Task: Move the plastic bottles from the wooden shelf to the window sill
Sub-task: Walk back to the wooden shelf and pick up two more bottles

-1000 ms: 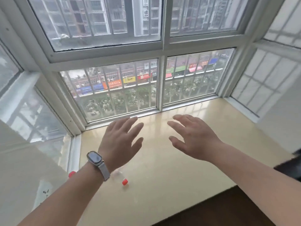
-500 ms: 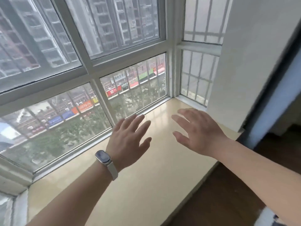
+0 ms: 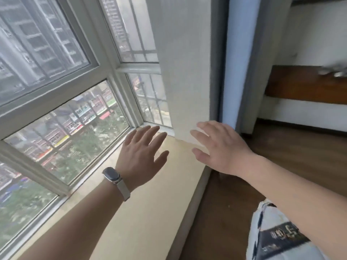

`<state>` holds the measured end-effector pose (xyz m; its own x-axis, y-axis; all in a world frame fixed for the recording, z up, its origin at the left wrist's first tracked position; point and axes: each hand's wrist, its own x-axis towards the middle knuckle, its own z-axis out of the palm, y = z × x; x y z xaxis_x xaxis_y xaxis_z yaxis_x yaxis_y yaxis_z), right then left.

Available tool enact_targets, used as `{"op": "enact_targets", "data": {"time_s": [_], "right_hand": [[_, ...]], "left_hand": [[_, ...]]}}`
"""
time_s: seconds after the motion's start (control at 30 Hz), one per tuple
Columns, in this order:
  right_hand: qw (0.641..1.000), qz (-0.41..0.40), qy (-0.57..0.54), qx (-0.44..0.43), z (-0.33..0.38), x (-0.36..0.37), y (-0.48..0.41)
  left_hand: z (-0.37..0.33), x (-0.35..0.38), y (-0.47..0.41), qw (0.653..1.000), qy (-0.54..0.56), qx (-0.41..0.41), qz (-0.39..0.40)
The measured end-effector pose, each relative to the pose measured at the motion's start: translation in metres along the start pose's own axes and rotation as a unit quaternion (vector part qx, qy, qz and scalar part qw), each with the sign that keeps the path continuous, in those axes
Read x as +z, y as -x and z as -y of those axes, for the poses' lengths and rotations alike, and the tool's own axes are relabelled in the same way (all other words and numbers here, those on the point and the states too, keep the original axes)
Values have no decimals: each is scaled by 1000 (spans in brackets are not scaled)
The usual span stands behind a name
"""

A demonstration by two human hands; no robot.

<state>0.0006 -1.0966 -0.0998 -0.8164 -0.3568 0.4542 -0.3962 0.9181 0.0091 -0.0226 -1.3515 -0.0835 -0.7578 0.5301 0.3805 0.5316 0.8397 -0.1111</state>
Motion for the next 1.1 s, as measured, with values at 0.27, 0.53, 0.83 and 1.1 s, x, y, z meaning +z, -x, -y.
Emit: {"op": "enact_targets", "data": {"time_s": [0.27, 0.53, 0.83, 1.1], "right_hand": [[992, 10, 47, 120, -84, -30, 46], [972, 26, 103, 211, -147, -37, 69], [937, 58, 144, 314, -216, -21, 43], [903, 60, 162, 394, -277, -16, -7]], "left_hand": [[-67, 36, -95, 990, 60, 119, -43], [-120, 72, -182, 968, 106, 217, -60], [-144, 128, -298, 941, 147, 293, -86], [-152, 165, -390, 913, 203, 324, -142]]}}
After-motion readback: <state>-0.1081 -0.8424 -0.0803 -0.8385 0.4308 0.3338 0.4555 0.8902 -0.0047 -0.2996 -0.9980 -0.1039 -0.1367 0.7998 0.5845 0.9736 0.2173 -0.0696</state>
